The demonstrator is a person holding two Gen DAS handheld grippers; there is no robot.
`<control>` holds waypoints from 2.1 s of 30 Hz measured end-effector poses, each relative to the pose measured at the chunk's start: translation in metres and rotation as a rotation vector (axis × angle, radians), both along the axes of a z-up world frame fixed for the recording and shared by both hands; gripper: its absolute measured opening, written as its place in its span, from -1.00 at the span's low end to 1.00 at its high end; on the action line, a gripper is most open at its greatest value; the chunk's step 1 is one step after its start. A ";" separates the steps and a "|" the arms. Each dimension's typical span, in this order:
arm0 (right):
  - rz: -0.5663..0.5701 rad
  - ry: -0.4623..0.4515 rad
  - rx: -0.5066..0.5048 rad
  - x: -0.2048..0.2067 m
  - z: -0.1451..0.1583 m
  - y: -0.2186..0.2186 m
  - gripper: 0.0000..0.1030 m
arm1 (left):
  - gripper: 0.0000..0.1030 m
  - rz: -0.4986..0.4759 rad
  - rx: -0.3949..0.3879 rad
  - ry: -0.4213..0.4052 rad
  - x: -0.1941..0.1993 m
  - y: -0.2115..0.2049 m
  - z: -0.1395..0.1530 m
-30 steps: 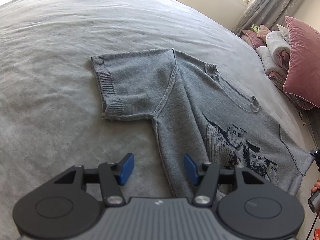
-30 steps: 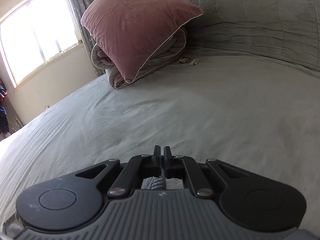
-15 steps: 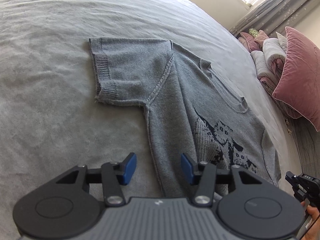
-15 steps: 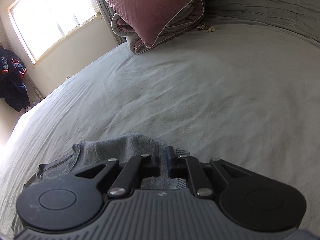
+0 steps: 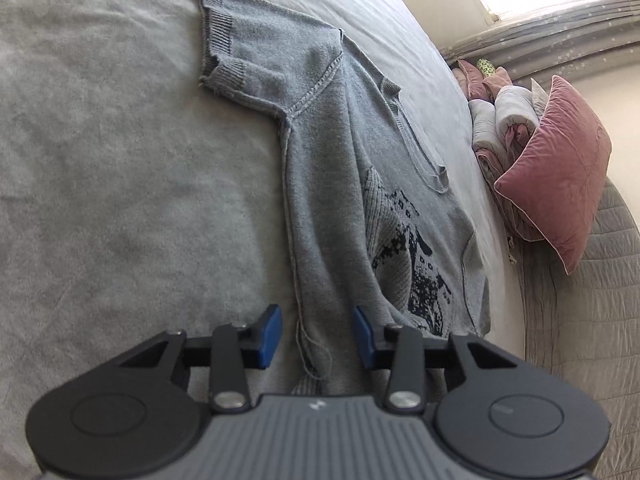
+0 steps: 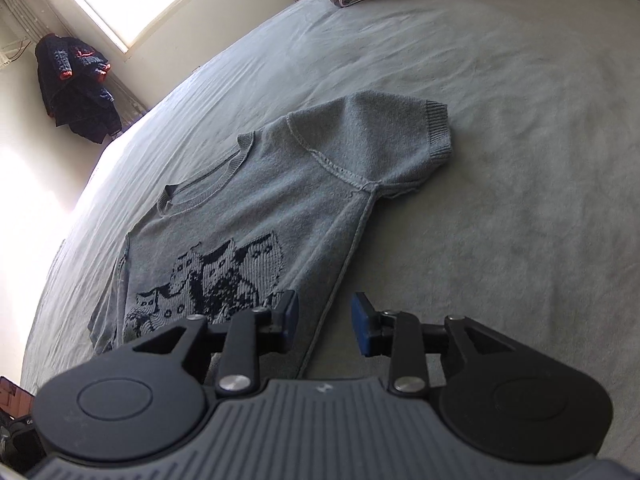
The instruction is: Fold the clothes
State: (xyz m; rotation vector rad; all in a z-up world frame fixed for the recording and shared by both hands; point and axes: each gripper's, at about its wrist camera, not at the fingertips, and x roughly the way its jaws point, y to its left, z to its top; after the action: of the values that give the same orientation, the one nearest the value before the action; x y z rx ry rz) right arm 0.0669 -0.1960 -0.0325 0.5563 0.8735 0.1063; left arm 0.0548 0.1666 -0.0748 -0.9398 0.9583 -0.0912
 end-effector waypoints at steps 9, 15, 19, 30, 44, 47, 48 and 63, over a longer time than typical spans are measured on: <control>0.117 0.032 0.078 -0.029 -0.021 0.040 -0.31 | -0.56 -0.059 -0.084 -0.008 -0.015 -0.012 -0.010; 0.226 0.056 0.142 -0.039 -0.028 0.061 -0.40 | -0.76 -0.060 -0.095 -0.035 -0.021 -0.014 -0.011; 0.262 0.045 0.088 -0.047 -0.028 0.069 -0.92 | -0.80 -0.055 -0.078 -0.058 -0.026 -0.012 -0.004; 0.163 -0.167 0.020 -0.075 0.020 0.008 -0.92 | -0.95 -0.006 0.017 -0.221 -0.062 0.029 0.035; -0.047 -0.117 0.000 -0.047 -0.002 -0.058 -0.75 | -0.90 0.028 0.186 -0.167 -0.064 0.053 0.029; -0.018 -0.097 0.023 -0.054 -0.005 -0.062 -0.70 | -0.36 -0.076 0.159 -0.142 -0.065 0.046 0.024; 0.002 -0.092 0.025 -0.056 -0.006 -0.062 -0.65 | -0.31 -0.111 0.158 -0.135 -0.065 0.041 0.022; 0.253 -0.083 -0.130 -0.092 -0.022 -0.048 -0.64 | -0.60 -0.291 0.128 -0.079 -0.075 -0.011 -0.004</control>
State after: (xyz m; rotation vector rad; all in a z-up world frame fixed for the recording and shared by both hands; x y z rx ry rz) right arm -0.0247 -0.2437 -0.0546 0.3158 0.8599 0.2986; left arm -0.0199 0.1556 -0.0790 -0.6705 1.0106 -0.3069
